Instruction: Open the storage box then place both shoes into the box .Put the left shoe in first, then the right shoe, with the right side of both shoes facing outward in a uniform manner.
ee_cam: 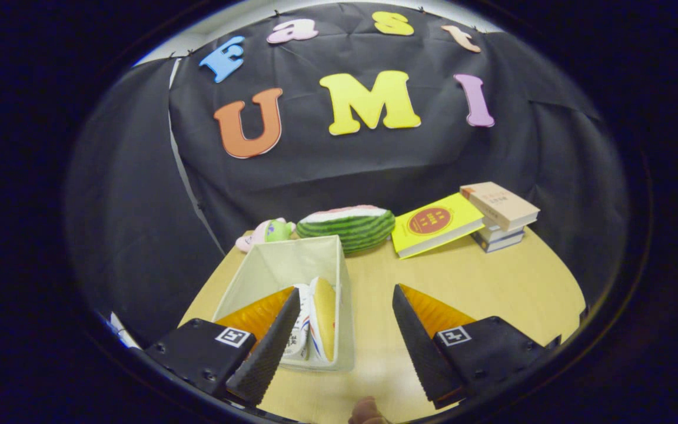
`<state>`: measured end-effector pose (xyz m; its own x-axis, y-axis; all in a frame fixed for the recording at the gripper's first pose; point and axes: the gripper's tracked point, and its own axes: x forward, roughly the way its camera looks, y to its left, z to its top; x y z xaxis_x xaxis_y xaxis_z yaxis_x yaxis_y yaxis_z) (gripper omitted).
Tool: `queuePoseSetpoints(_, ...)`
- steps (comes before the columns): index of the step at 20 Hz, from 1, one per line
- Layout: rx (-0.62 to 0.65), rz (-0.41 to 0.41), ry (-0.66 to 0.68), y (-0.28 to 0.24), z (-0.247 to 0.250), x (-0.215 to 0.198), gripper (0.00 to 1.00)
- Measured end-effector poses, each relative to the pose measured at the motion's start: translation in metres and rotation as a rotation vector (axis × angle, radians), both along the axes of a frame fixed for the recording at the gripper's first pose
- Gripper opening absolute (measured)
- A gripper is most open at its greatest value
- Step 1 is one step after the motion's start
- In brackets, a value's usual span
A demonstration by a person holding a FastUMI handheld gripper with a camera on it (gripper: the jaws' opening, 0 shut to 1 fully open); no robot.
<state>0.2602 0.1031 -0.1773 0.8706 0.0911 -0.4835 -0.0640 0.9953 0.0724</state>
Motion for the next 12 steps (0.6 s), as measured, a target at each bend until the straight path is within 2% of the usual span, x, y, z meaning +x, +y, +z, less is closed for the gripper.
queuePoseSetpoints(3,-0.047,-0.013,-0.144,-0.012,0.033,-0.022,1.0)
queuePoseSetpoints(5,-0.063,-0.027,-0.193,-0.022,0.048,-0.043,0.99)
queuePoseSetpoints(12,-0.051,-0.057,-0.4,-0.056,0.112,-0.124,1.0)
